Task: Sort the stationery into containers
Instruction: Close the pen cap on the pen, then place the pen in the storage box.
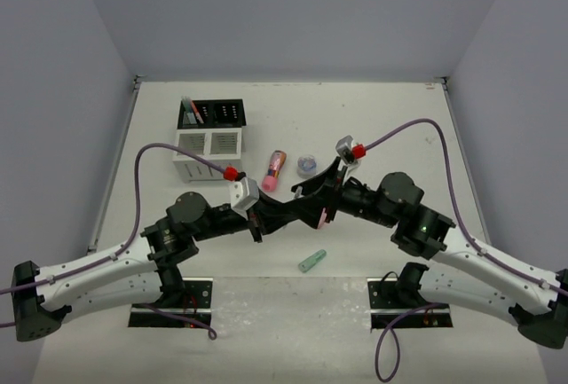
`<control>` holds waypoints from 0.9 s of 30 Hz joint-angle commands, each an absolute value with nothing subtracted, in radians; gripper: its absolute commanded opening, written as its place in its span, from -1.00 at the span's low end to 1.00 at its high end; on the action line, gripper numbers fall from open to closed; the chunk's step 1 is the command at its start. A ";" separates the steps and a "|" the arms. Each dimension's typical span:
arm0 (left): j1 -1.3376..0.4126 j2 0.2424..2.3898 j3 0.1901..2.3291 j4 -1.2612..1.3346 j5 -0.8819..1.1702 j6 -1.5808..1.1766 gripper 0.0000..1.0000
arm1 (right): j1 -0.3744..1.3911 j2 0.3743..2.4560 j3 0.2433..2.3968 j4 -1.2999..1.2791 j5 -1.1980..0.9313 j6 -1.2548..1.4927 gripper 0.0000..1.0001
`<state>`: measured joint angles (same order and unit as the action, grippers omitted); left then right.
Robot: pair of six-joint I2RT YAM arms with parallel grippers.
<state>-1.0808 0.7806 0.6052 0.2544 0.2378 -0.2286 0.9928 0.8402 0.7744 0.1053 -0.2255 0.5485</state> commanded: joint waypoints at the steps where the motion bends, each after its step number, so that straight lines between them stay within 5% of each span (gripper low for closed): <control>1: -1.085 0.780 0.615 0.492 0.325 -0.250 -1.00 | 0.992 0.779 0.893 -0.147 -0.123 0.469 0.55; 2: -1.085 0.777 0.609 0.490 0.314 -0.255 -1.00 | 0.992 0.752 0.918 -0.166 -0.097 0.459 0.78; 4: -1.085 0.765 0.597 0.486 0.287 -0.264 -1.00 | 0.991 0.719 0.937 -0.195 -0.077 0.442 0.91; 14: -1.085 0.727 0.615 0.433 0.093 -0.264 -1.00 | 0.992 0.477 0.905 -0.336 0.087 0.405 0.97; 20: -1.066 0.864 0.730 0.427 -0.704 -0.213 -1.00 | 0.992 0.420 0.853 -0.344 0.152 0.409 0.97; 23: -0.894 0.976 0.819 0.511 -0.888 -0.140 -1.00 | 0.992 0.438 0.834 -0.329 0.147 0.422 0.98; 27: -0.532 1.192 1.041 0.301 -0.718 -0.390 -1.00 | 0.991 0.426 0.774 -0.301 0.122 0.449 0.97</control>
